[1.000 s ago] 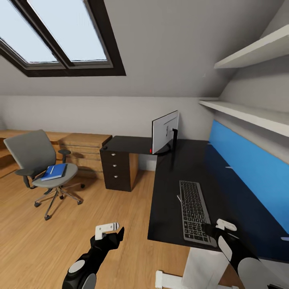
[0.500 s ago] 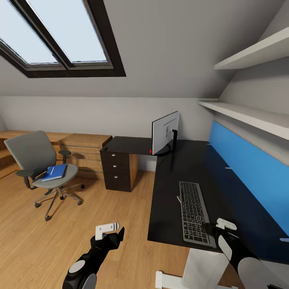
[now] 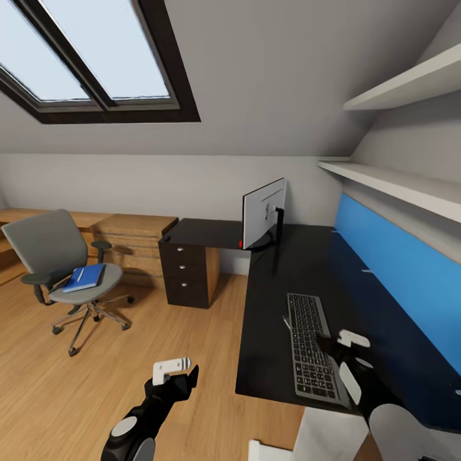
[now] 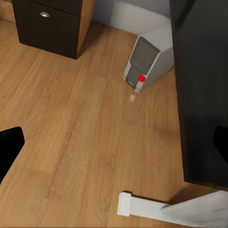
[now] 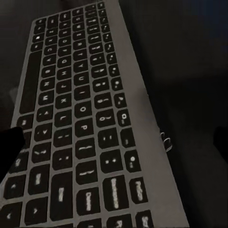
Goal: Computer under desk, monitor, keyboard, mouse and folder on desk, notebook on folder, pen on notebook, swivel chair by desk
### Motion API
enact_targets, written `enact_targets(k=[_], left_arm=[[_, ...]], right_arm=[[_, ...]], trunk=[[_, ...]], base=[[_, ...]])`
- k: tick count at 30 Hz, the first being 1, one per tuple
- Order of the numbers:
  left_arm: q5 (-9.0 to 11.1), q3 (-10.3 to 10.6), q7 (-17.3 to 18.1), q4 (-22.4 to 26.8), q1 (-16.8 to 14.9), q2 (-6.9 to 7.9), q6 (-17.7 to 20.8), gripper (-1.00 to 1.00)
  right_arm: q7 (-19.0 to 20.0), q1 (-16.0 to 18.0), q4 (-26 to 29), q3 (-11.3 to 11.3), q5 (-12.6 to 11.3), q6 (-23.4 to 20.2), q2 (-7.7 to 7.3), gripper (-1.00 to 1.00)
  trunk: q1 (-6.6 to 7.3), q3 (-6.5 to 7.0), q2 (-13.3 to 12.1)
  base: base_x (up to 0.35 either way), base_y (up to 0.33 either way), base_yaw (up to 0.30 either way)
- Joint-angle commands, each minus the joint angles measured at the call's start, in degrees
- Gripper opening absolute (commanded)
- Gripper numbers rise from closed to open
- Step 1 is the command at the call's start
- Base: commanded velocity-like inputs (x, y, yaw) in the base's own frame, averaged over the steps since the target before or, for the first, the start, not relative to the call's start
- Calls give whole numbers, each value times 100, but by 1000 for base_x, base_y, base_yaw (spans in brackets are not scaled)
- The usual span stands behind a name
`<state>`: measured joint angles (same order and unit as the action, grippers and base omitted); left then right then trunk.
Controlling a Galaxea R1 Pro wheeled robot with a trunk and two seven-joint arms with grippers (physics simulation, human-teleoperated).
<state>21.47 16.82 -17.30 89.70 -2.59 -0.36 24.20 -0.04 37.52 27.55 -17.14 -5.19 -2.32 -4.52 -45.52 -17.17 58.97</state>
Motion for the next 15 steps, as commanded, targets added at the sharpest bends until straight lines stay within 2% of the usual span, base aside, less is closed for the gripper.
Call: enact_targets(k=[1, 9, 15], left_arm=[[60, 11, -54, 5, -5, 1, 16, 100], [58, 35, -45, -4, -5, -5, 18, 100], [67, 40, -36, 3, -5, -7, 20, 100]], right_arm=[[0, 2, 17, 0, -54, -24, 5, 100], [3, 1, 26, 7, -54, -31, 20, 100], [-12, 1, 26, 7, -53, -42, 21, 100]], trunk=[[-3, -7, 4], [-3, -7, 4], [-3, -7, 4]], base=[[287, 0, 0], [279, 0, 0], [61, 0, 0]])
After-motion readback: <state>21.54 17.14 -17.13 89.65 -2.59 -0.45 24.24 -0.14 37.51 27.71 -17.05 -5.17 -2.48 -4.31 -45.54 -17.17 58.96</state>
